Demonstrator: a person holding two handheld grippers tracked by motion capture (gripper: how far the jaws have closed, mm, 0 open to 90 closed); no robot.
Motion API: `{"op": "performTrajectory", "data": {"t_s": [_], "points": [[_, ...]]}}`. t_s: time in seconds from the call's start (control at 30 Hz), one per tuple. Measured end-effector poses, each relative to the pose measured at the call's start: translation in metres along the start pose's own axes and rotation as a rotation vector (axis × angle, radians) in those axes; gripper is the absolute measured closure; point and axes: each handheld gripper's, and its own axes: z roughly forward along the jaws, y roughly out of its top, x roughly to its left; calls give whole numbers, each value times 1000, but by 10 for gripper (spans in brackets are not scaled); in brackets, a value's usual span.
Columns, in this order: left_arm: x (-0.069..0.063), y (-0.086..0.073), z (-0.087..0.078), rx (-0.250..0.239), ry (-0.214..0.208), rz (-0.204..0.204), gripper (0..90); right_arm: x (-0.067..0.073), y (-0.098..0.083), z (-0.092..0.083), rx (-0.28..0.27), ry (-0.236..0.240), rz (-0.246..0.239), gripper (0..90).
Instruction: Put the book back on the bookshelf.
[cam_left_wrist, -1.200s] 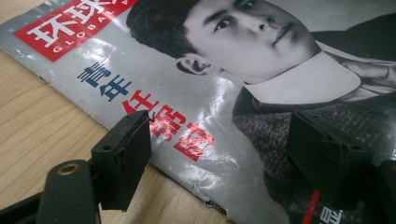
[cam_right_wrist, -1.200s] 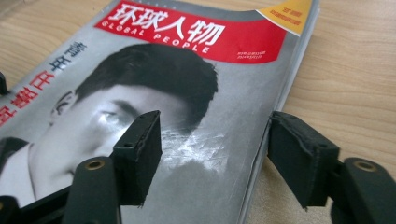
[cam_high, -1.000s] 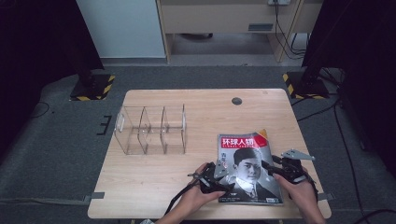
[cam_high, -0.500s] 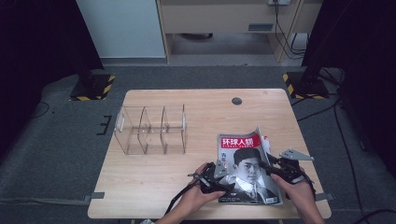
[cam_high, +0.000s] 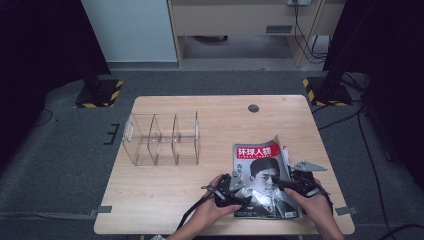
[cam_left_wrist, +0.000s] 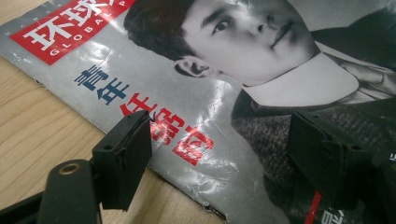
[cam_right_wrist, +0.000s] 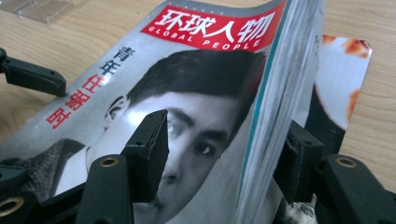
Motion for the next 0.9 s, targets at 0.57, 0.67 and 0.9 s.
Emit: {"op": "performTrajectory", "data": {"t_s": [0.57, 0.67, 0.9], "points": [[0, 1, 1, 1, -2, -2, 215, 1, 2, 5, 68, -1, -59, 526], [-1, 1, 1, 1, -1, -2, 215, 2, 2, 6, 75, -5, -57, 558], [-1, 1, 1, 1, -1, -2, 215, 1, 4, 3, 66, -32, -49, 729]]}}
